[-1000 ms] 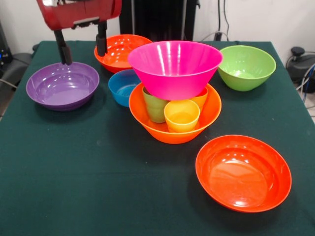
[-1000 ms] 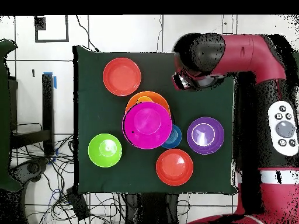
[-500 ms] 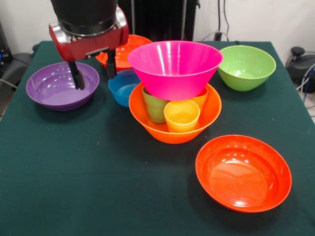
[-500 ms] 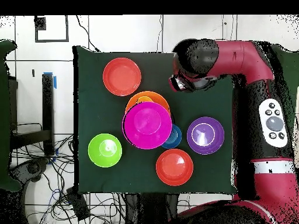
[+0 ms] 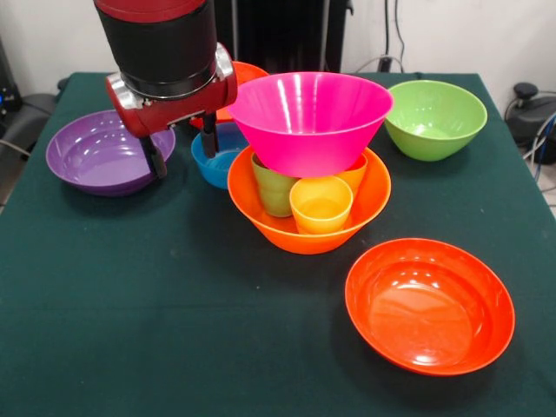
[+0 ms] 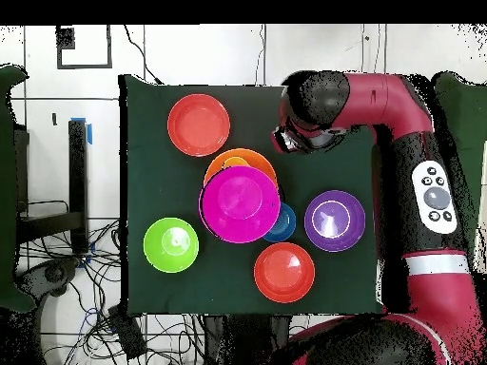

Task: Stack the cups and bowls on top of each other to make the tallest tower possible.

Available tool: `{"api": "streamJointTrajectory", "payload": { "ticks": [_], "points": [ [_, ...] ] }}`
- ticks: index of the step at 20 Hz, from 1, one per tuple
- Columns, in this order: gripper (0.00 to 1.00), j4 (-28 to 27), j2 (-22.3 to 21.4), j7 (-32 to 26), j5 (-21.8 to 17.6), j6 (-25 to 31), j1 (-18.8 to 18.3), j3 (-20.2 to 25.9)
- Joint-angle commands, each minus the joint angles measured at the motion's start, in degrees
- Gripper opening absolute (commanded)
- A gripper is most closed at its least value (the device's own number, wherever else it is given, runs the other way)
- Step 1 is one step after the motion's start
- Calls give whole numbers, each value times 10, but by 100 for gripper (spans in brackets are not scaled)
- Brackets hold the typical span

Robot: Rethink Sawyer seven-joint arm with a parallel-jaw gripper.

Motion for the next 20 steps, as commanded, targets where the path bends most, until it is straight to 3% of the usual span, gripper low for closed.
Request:
{"api": "streamJointTrajectory", "payload": {
  "ticks": [1, 14, 20],
  "points": [
    [100, -30, 2, -139, -43, -28, 18, 0],
    [100, 2, -36, -82, -41, -41, -1, -27],
    [100, 15, -31, -68, -41, -64, -9, -36]
  ]
}}
